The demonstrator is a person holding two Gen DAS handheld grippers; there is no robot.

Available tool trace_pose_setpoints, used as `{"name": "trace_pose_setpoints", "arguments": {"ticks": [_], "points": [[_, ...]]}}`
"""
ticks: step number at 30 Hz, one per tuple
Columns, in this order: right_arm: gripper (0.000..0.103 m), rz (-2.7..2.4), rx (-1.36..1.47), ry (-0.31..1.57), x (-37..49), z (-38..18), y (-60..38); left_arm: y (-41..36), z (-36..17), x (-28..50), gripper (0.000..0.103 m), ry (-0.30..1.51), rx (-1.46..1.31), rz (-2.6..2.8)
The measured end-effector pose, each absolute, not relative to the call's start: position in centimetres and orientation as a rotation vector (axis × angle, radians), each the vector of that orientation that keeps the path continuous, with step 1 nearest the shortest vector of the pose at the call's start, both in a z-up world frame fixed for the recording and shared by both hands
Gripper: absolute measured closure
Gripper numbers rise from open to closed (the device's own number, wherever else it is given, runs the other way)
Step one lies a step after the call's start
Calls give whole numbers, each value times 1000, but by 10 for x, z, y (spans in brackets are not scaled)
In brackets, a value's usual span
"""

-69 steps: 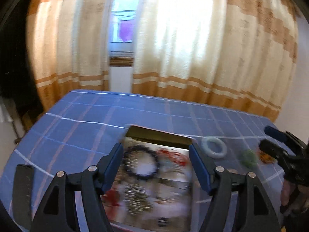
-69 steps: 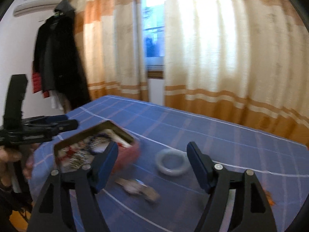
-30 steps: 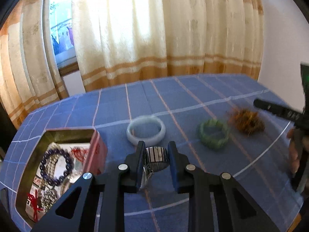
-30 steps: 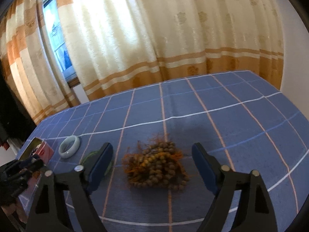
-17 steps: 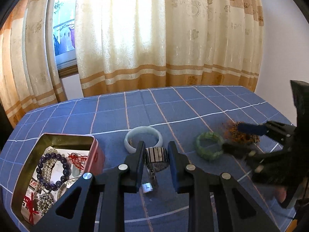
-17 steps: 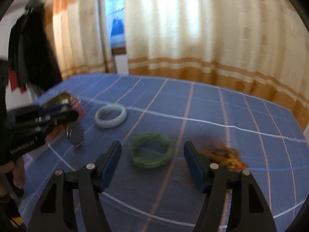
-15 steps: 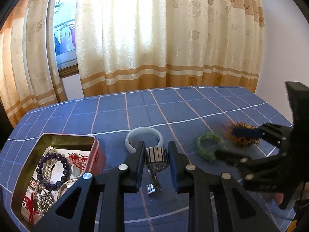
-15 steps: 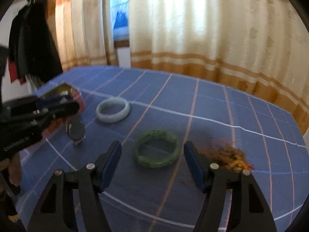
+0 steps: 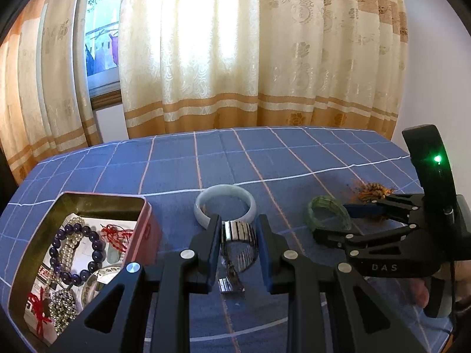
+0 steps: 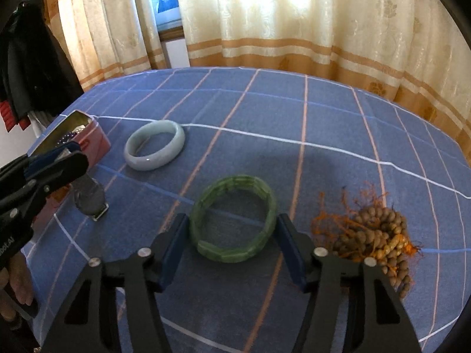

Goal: Organize jewelry
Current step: 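Grasp the silver watch with the left tool while the right tool grasps the green jade bangle, then carry the watch and green bangle over the pink tin and open both tools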

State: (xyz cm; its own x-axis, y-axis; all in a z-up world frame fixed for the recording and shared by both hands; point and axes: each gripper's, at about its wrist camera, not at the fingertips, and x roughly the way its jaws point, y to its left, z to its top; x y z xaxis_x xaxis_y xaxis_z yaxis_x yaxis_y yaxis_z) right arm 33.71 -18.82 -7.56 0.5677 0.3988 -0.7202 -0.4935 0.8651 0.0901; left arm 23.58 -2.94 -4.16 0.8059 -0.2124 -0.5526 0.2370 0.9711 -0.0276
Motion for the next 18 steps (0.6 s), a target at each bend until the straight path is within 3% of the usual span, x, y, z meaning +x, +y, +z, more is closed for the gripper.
{"name": "trace_pose_setpoints", "arguments": {"ticks": [6,11,18], "points": [[70,524,-139,808,335,-75,-186,-30,-43,235,79,588,44,-236],[85,535,-151,804,335,-75,-182,-30,-43,235,79,589,44,-236],[86,542,-141,793,333,-74,-185,-29,-43,235,79,587,41,-237]]}}
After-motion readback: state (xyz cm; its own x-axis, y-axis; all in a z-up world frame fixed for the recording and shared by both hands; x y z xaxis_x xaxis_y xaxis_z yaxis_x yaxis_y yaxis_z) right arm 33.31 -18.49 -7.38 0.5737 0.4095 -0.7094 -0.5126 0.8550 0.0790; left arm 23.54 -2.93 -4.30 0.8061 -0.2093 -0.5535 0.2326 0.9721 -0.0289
